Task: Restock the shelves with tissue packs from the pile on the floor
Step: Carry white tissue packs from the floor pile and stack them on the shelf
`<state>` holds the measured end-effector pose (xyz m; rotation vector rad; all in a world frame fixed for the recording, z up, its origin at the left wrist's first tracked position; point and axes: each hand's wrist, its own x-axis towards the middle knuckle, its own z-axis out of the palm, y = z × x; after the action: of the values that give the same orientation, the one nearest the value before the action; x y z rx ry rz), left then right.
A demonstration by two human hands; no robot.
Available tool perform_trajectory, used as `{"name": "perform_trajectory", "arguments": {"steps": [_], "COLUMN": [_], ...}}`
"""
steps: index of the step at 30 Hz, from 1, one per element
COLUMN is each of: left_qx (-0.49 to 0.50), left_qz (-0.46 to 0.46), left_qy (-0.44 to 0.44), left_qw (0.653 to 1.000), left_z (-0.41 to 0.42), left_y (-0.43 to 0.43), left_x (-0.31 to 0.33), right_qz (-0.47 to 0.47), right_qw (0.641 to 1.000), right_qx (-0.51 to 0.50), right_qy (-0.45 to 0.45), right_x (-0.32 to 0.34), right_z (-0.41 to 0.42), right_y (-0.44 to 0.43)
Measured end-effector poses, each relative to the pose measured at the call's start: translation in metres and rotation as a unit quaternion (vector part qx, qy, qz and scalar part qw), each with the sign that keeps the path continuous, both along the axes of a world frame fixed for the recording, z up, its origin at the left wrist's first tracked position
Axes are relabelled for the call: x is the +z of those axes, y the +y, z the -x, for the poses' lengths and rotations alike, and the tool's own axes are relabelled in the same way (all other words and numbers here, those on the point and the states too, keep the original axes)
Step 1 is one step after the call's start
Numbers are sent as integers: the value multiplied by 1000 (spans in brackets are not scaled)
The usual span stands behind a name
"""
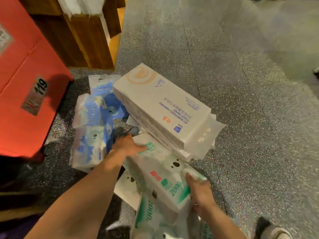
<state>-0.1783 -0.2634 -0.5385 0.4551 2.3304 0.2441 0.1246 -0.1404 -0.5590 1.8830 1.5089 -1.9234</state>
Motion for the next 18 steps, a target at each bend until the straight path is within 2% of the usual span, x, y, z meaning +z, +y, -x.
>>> {"name": "perform_trajectory", "arguments": {"steps": [6, 9, 15, 18], "left_qx": [42, 47, 125, 188], "left_qz": [27, 35, 18, -65], "left_qy": [13, 3, -6, -29], "left_qw": [999, 998, 992, 980], "left_z": [-6, -14, -71, -94], "left_y": [-6, -11, -34, -46], "left_x": [38, 78, 228, 308], "right_qz": [-28, -20, -25, -43], "right_qw": [998, 998, 998, 996], "right_qx": [46, 32, 40, 47], "right_qy": [18, 40, 43, 67], "right_x": [89, 141, 306, 405], "right_z": [11, 5, -14, -31], "right_y": [5, 20, 55, 74]}}
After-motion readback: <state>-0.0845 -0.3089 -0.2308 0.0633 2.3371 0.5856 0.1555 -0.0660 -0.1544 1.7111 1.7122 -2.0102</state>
